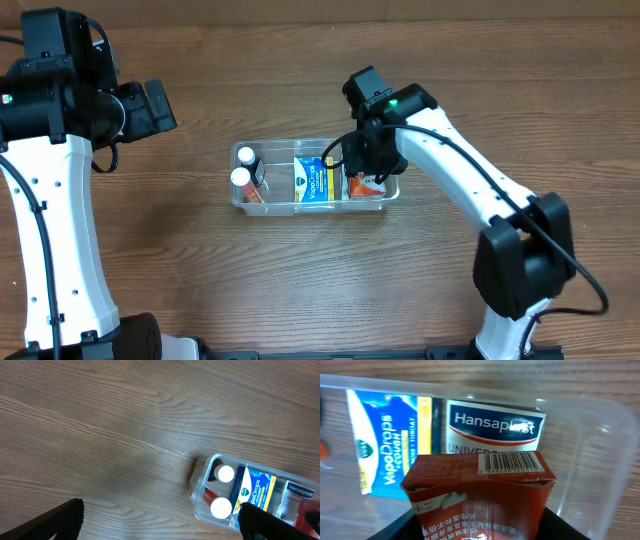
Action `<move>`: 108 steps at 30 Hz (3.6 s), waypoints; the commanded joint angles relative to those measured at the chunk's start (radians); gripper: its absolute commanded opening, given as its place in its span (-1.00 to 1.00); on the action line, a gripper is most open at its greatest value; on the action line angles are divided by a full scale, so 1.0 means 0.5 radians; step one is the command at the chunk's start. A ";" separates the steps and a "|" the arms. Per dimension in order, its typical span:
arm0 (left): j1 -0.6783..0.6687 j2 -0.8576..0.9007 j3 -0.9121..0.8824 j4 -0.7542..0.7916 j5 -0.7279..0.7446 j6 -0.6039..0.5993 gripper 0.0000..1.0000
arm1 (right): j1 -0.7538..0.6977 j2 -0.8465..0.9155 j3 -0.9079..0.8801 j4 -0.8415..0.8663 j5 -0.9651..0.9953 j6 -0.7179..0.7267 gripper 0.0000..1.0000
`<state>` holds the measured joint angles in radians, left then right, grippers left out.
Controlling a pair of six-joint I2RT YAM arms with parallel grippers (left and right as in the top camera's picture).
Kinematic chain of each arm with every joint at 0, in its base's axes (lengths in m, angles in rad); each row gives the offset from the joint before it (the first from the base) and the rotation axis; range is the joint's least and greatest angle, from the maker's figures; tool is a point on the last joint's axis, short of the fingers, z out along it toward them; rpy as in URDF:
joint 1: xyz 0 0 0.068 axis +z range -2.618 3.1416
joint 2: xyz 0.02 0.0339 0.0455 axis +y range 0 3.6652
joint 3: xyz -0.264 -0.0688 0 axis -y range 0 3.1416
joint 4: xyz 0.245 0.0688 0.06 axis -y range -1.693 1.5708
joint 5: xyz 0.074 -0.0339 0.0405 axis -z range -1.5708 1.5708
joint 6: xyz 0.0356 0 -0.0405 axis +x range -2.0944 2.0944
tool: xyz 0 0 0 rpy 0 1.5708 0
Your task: Pack container
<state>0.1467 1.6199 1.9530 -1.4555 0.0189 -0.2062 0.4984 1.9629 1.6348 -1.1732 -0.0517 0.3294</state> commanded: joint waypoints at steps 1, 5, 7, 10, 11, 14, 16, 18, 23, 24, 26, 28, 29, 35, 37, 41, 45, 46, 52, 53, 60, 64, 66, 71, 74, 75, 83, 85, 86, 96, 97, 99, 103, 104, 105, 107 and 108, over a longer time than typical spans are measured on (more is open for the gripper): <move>0.007 0.015 0.023 -0.011 -0.006 0.025 1.00 | 0.009 0.062 0.016 -0.002 0.010 0.017 0.38; 0.007 0.015 0.023 -0.011 -0.006 0.024 1.00 | 0.007 0.061 0.018 0.017 0.013 0.017 1.00; 0.007 0.015 0.023 -0.012 -0.006 0.024 1.00 | 0.005 0.047 0.042 0.011 0.050 0.017 1.00; 0.007 0.015 0.023 -0.014 -0.006 0.024 1.00 | 0.005 -0.028 0.162 -0.045 0.124 0.017 1.00; 0.007 0.015 0.023 -0.015 -0.006 0.024 1.00 | 0.005 -0.072 0.216 -0.066 0.165 0.017 1.00; 0.007 0.015 0.023 -0.024 -0.005 0.024 1.00 | -0.025 -0.247 0.441 -0.107 0.314 0.026 1.00; 0.007 0.015 0.023 -0.026 -0.005 0.024 1.00 | -0.104 -0.361 0.560 -0.103 0.320 0.025 1.00; 0.007 0.015 0.023 -0.040 0.002 0.015 1.00 | -0.235 -0.464 0.595 -0.061 0.320 0.024 1.00; 0.007 0.019 0.023 0.043 0.226 0.050 1.00 | -0.545 -0.477 0.594 0.080 0.329 0.016 1.00; 0.007 0.022 0.023 0.092 0.369 0.185 1.00 | -0.593 -0.477 0.594 0.140 0.334 0.016 1.00; 0.007 0.030 0.023 0.152 0.505 0.355 1.00 | -0.672 -0.479 0.595 0.188 0.332 0.015 1.00; 0.007 0.045 0.023 0.159 0.462 0.371 1.00 | -0.737 -0.478 0.594 0.171 0.332 0.015 1.00; 0.007 0.054 0.023 0.148 0.417 0.371 1.00 | -0.758 -0.478 0.594 0.137 0.331 0.015 1.00; -0.008 0.033 0.011 0.040 0.275 0.369 1.00 | -0.780 -0.546 0.591 -0.063 0.379 0.073 1.00; -0.049 -0.005 -0.002 0.008 0.244 0.377 1.00 | -0.772 -0.618 0.578 -0.081 0.441 0.092 1.00; -0.204 -0.216 -0.182 0.095 0.133 0.377 1.00 | -0.771 -0.836 0.392 -0.053 0.478 0.100 1.00; -0.391 -0.610 -0.613 0.285 0.033 0.376 1.00 | -0.771 -1.160 -0.068 0.134 0.477 0.101 1.00; -0.418 -0.708 -0.722 0.330 0.028 0.376 1.00 | -0.771 -1.247 -0.205 0.194 0.476 0.100 1.00; -0.457 -1.478 -1.451 0.517 0.030 0.356 1.00 | -0.771 -1.883 -1.144 0.462 0.458 0.098 1.00; -0.457 -1.618 -1.548 0.512 0.030 0.334 1.00 | -0.771 -2.000 -1.279 0.434 0.401 0.098 1.00; -0.457 -1.907 -1.750 0.497 0.051 0.315 1.00 | -0.771 -2.184 -1.489 0.110 0.310 0.098 1.00; -0.457 -1.906 -1.750 0.495 0.050 0.316 1.00 | -0.771 -2.153 -1.489 0.105 0.310 0.098 1.00; -0.457 -1.906 -1.750 0.496 0.050 0.316 1.00 | -0.771 -2.123 -1.489 0.105 0.310 0.098 1.00; -0.457 -1.906 -1.750 0.495 0.050 0.316 1.00 | -0.771 -2.016 -1.489 0.105 0.310 0.098 1.00; -0.457 -1.906 -1.750 0.496 0.050 0.316 1.00 | -0.771 -1.924 -1.489 0.105 0.310 0.099 1.00; -0.457 -1.906 -1.750 0.496 0.050 0.316 1.00 | -0.771 -1.901 -1.489 0.105 0.310 0.099 1.00; -0.457 -1.906 -1.750 0.496 0.050 0.316 1.00 | -0.771 -2.051 -1.492 0.219 0.340 0.060 1.00; -0.457 -1.906 -1.750 0.496 0.050 0.316 1.00 | -0.771 -2.167 -1.499 0.325 0.246 -0.171 1.00; -0.457 -1.905 -1.750 0.496 0.050 0.316 1.00 | -0.771 -2.252 -1.523 0.417 0.152 -0.367 1.00; -0.457 -1.906 -1.750 0.495 0.050 0.316 1.00 | -0.771 -3.204 -2.163 0.941 -0.312 -0.886 1.00; -0.457 -1.906 -1.750 0.496 0.050 0.316 1.00 | -0.771 -3.305 -2.243 1.000 -0.344 -0.887 1.00; -0.457 -1.905 -1.750 0.496 0.050 0.316 1.00 | -0.771 -3.481 -2.402 1.162 -0.410 -0.936 0.99; -0.457 -1.906 -1.750 0.496 0.050 0.316 1.00 | -0.771 -3.640 -2.623 1.508 -0.423 -0.977 1.00; -0.457 -1.906 -1.750 0.496 0.050 0.316 1.00 | -0.771 -3.666 -2.676 1.598 -0.424 -0.974 1.00; -0.457 -1.906 -1.750 0.496 0.050 0.316 1.00 | -0.771 -3.689 -2.727 1.673 -0.424 -0.974 1.00; -0.457 -1.906 -1.750 0.495 0.050 0.316 1.00 | -0.771 -3.758 -2.846 1.835 -0.424 -0.974 1.00; -0.457 -1.906 -1.750 0.496 0.050 0.316 1.00 | -0.771 -3.795 -2.892 1.880 -0.424 -0.974 1.00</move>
<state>-0.0772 0.6685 1.0847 -1.2106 0.0479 -0.0448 0.1074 0.1196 0.2604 -0.2901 -0.2535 -0.1463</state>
